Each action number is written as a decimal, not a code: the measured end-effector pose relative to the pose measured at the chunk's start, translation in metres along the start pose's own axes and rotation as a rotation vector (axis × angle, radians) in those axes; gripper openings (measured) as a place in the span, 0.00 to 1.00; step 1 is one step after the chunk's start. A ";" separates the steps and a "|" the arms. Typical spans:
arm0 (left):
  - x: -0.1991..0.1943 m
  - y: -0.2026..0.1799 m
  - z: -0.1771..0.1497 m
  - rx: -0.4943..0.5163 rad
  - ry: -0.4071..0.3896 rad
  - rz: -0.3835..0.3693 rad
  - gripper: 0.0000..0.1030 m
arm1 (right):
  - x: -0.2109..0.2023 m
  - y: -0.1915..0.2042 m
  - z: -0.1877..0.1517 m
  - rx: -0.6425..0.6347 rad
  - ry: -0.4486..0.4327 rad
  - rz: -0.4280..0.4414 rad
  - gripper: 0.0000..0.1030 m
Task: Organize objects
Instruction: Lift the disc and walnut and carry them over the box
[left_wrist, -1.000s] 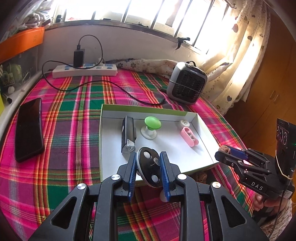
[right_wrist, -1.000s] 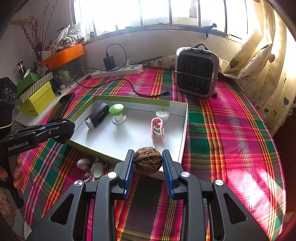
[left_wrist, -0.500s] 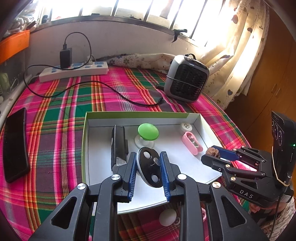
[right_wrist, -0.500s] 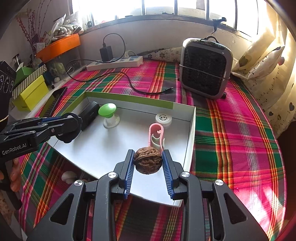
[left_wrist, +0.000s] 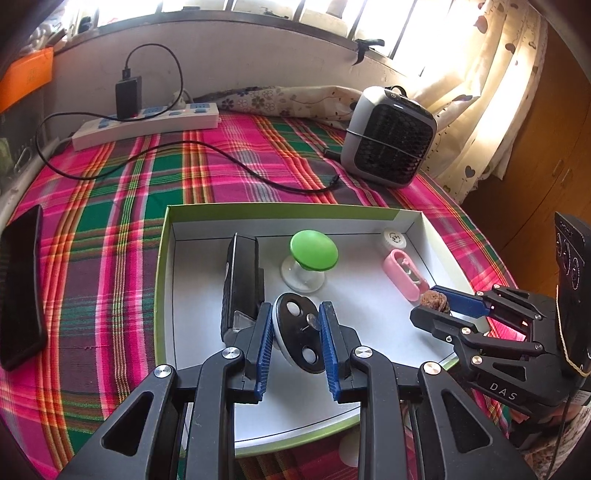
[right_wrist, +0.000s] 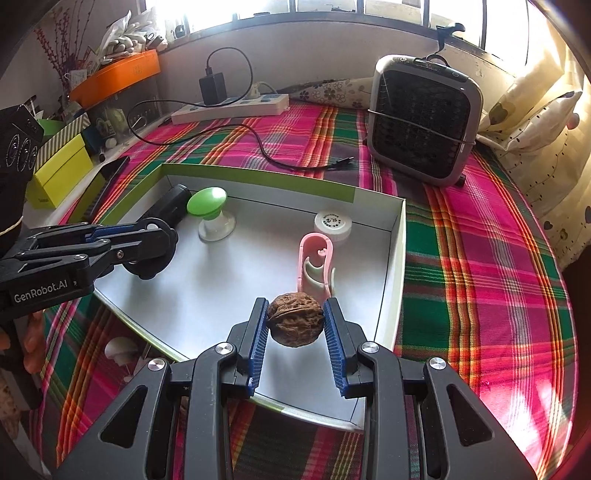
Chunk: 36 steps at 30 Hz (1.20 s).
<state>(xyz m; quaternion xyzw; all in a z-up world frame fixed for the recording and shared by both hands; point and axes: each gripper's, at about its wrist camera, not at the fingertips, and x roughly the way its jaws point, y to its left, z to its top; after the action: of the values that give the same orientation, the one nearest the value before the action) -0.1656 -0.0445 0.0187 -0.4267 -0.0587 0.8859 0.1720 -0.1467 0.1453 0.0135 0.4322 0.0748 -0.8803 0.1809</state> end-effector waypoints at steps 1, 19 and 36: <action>0.000 0.000 0.000 0.004 -0.002 0.000 0.22 | 0.001 0.001 0.000 -0.006 0.000 -0.004 0.30; 0.009 -0.006 0.004 0.077 0.004 0.081 0.22 | 0.008 0.006 0.005 -0.045 -0.005 -0.055 0.30; 0.011 -0.007 0.003 0.078 0.010 0.080 0.24 | 0.007 0.007 0.004 -0.050 -0.017 -0.071 0.31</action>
<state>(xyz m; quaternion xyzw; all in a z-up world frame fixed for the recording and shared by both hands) -0.1727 -0.0339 0.0142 -0.4260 -0.0061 0.8916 0.1534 -0.1502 0.1358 0.0106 0.4172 0.1104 -0.8876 0.1608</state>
